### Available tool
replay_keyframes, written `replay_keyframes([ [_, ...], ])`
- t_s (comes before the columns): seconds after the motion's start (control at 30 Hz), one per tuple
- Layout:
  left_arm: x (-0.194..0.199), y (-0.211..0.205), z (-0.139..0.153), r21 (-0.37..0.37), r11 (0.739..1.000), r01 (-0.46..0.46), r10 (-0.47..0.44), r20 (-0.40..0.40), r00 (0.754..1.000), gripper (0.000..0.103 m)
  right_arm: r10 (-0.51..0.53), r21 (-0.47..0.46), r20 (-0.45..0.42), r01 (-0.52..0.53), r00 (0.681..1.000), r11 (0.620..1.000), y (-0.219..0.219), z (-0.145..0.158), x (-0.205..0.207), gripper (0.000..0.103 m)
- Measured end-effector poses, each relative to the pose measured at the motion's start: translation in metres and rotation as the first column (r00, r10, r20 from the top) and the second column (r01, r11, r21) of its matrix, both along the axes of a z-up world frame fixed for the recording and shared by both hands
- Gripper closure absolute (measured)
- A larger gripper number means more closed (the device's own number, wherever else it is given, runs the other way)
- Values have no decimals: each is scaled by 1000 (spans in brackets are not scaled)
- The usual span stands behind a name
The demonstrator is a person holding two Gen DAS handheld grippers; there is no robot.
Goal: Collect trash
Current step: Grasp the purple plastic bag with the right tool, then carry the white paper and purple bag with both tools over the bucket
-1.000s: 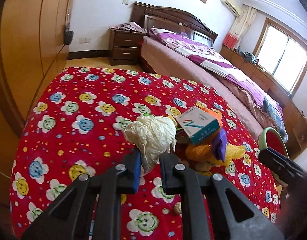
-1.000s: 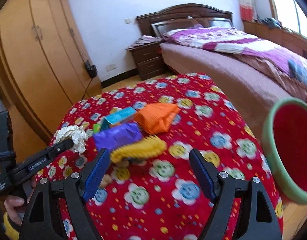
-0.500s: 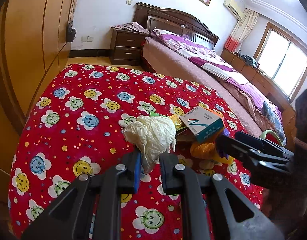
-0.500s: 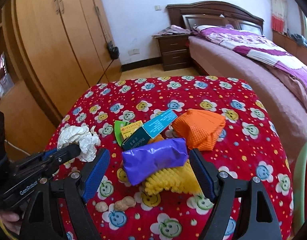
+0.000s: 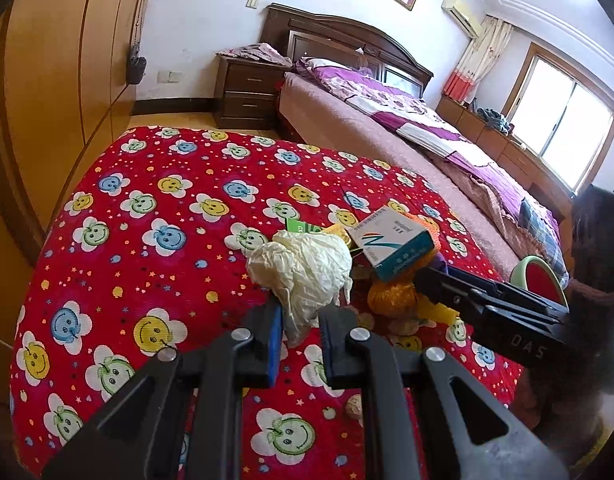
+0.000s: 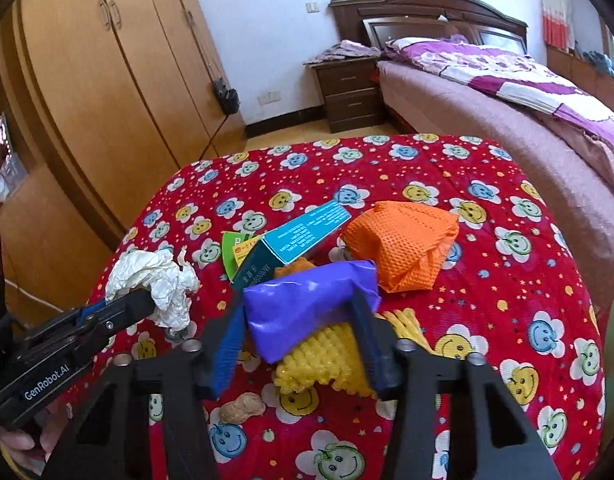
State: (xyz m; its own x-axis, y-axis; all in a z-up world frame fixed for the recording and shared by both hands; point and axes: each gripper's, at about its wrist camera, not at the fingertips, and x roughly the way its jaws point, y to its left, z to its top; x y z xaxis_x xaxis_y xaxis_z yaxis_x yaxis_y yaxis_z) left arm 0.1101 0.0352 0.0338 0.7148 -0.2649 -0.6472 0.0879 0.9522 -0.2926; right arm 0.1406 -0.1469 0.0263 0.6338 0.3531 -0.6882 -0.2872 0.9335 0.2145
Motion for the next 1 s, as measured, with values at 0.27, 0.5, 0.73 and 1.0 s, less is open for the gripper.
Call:
replay_keyframes([
  [0.27, -9, -7, 6, 1, 1000, 13, -13, 12, 1000, 88, -28, 22, -4, 28, 1000, 999, -6, 1, -7, 80],
  [0.5, -18, -8, 13, -6, 1000, 18, -18, 24, 1000, 88, -72, 67, 21, 71, 997, 995, -20, 9, -26, 85],
  [0.73, -29, -17, 22, -12, 999, 42, -42, 38, 998, 88, -113, 109, 80, 104, 990, 989, -36, 26, -54, 85],
  [1.0, -43, -41, 33, -21, 995, 101, -100, 44, 994, 88, -173, 131, 124, 157, 977, 979, -62, 40, -91, 85],
])
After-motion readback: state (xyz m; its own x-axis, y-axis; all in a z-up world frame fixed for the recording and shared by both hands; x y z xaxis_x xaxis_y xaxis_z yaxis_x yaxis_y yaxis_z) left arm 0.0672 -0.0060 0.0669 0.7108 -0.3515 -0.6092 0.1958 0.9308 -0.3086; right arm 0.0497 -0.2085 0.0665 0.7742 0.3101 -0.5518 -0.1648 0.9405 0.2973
